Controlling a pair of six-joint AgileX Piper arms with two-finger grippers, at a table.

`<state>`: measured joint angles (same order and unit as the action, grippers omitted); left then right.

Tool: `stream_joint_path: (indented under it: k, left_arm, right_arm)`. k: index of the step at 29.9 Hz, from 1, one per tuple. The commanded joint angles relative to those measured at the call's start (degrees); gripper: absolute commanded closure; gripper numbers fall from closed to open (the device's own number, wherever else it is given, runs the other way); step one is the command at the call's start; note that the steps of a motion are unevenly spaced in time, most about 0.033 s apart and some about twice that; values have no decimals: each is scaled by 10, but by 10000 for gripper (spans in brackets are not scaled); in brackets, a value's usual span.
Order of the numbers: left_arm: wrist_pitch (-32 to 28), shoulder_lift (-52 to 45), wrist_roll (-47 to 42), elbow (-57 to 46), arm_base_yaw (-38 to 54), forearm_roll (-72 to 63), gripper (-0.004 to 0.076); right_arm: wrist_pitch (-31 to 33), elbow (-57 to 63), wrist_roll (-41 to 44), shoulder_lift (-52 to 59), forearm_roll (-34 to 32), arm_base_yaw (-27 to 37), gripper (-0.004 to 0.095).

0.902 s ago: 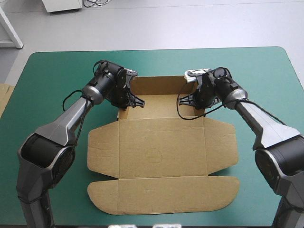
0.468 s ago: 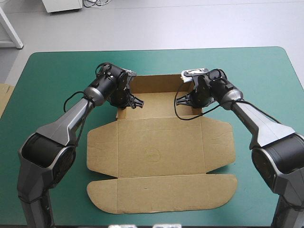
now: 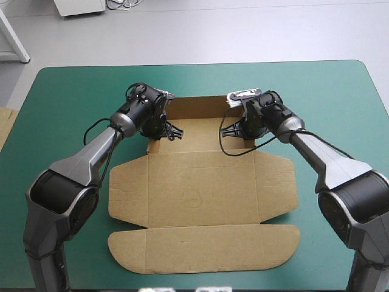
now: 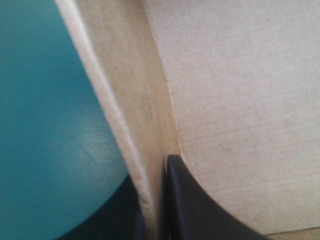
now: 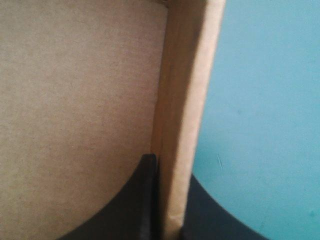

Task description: Fold the box

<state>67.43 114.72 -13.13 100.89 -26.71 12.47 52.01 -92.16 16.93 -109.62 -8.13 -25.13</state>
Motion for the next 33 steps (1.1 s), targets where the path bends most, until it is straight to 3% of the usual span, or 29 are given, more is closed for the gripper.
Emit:
stream_joint_path:
  k: [1,5,10,14,18,20,28,33]
  left_arm:
    - [14,-26,34,5,4,98,734]
    - [19,-26,40,5,4,87,734]
    - [32,-29,51,6,4,85,674]
    - [35,-36,56,6,4,83,462]
    - [38,-40,56,11,4,77,241]
    - [37,-42,56,13,4,75,197]
    - [28,-71,65,69,4,15,193]
    - [45,-96,94,120,4,-50,193]
  right_arm:
    - [27,-17,-47,33,-51,4,927]
    - [28,-17,-50,33,-36,4,875]
    - [30,-17,-43,33,-31,4,623]
    - [26,-18,-43,33,-18,4,502]
    - [25,-19,-42,35,-15,4,486]
    - [25,-19,-41,37,-14,4,486]
    - [2,-23,-41,79,7,6,486]
    - [34,-49,-55,116,28,10,486]
